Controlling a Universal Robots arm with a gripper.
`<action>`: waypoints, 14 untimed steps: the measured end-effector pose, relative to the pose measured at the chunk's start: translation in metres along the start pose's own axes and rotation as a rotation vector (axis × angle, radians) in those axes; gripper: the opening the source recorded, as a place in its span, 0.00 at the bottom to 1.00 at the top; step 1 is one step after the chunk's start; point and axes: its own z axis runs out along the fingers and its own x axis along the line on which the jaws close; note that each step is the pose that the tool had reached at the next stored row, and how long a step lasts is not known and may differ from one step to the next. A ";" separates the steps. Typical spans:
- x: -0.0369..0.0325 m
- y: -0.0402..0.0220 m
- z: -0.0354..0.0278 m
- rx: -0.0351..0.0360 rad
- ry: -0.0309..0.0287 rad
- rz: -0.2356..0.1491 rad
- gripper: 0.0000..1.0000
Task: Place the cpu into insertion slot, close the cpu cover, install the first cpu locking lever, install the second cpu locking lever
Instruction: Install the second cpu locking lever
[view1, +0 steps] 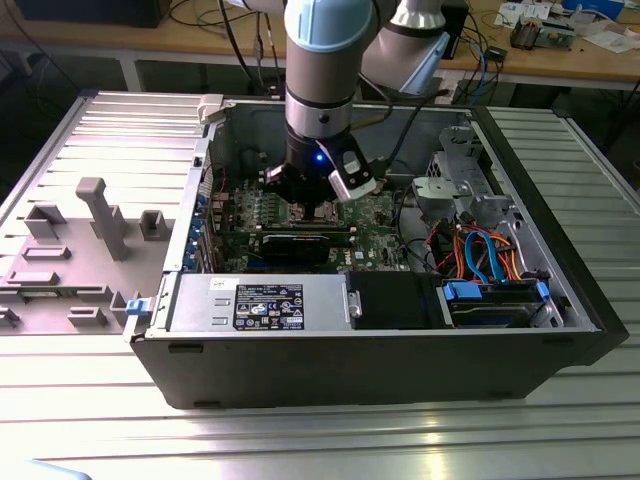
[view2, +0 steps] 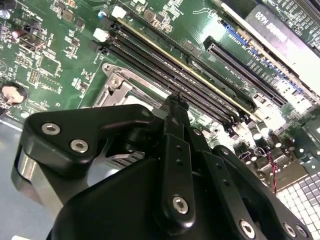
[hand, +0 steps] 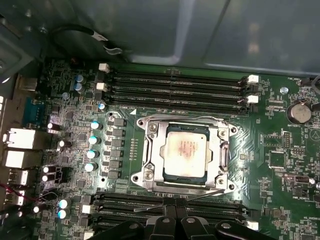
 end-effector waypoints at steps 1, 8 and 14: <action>0.0000 0.0000 0.0000 0.0001 0.0001 0.000 0.11; 0.0000 -0.0001 0.0013 -0.0002 -0.0001 0.000 0.11; 0.0000 -0.0002 0.0015 -0.0011 -0.0003 0.000 0.11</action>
